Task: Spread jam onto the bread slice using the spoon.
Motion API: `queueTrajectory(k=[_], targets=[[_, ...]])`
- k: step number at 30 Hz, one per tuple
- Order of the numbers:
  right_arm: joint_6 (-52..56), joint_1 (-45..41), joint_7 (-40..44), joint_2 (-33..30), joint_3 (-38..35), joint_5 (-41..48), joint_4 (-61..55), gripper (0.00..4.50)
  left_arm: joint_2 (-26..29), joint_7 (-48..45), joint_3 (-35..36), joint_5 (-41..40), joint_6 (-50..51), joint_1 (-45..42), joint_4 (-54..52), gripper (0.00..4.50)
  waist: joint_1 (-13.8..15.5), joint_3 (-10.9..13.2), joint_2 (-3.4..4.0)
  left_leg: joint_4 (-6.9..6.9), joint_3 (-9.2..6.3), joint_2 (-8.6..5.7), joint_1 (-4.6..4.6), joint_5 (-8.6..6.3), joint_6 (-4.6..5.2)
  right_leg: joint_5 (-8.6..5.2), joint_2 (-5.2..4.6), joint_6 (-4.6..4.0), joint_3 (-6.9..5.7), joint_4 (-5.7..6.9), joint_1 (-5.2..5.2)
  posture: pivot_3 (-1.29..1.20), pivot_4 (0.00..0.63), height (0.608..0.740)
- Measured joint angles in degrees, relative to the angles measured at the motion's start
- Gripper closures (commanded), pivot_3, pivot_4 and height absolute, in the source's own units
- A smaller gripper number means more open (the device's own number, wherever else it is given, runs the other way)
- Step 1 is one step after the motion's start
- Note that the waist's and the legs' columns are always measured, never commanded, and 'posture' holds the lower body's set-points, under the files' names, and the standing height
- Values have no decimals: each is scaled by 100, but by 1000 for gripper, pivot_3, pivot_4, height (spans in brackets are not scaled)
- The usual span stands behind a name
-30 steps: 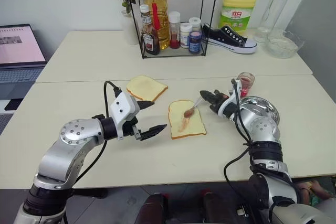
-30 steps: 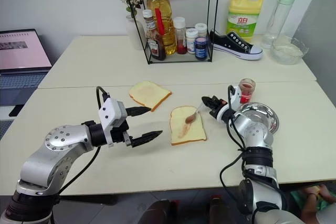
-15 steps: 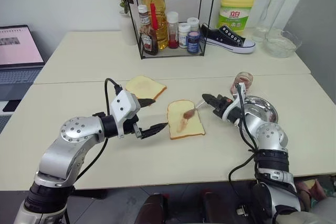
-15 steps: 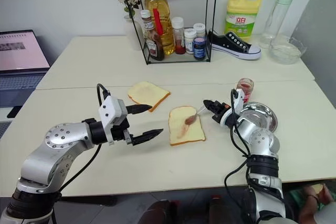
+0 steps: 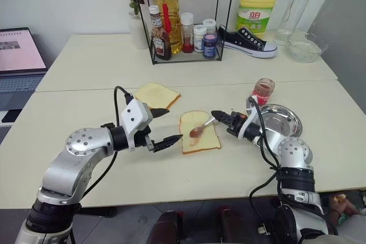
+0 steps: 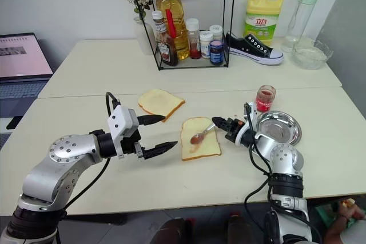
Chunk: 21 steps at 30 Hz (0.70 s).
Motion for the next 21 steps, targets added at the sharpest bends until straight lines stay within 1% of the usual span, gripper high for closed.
queueTrajectory(k=[6,14,18,21], targets=[[-139,-186,-182,157,-195,12,305,4443,0,-5,0,0,0,-1,0,0,1,0,0,0,0,0,0,0,0,0,0,0,0,1,0,0,150,740],[-647,-623,-576,348,-606,13,843,4443,0,-16,-1,0,-1,-46,9,0,8,0,0,2,1,-3,-1,0,0,0,-2,0,0,1,1,0,150,740],[-688,-597,-616,315,-569,-5,910,4443,0,-29,-5,1,-2,-73,16,0,6,0,0,1,2,-4,-1,0,0,0,-2,0,1,1,0,0,150,740],[-430,-283,-438,100,-349,46,487,4443,3,-62,-29,2,-3,-105,28,0,23,0,0,1,0,-4,-2,0,0,0,-4,0,-1,-1,2,0,150,740]])
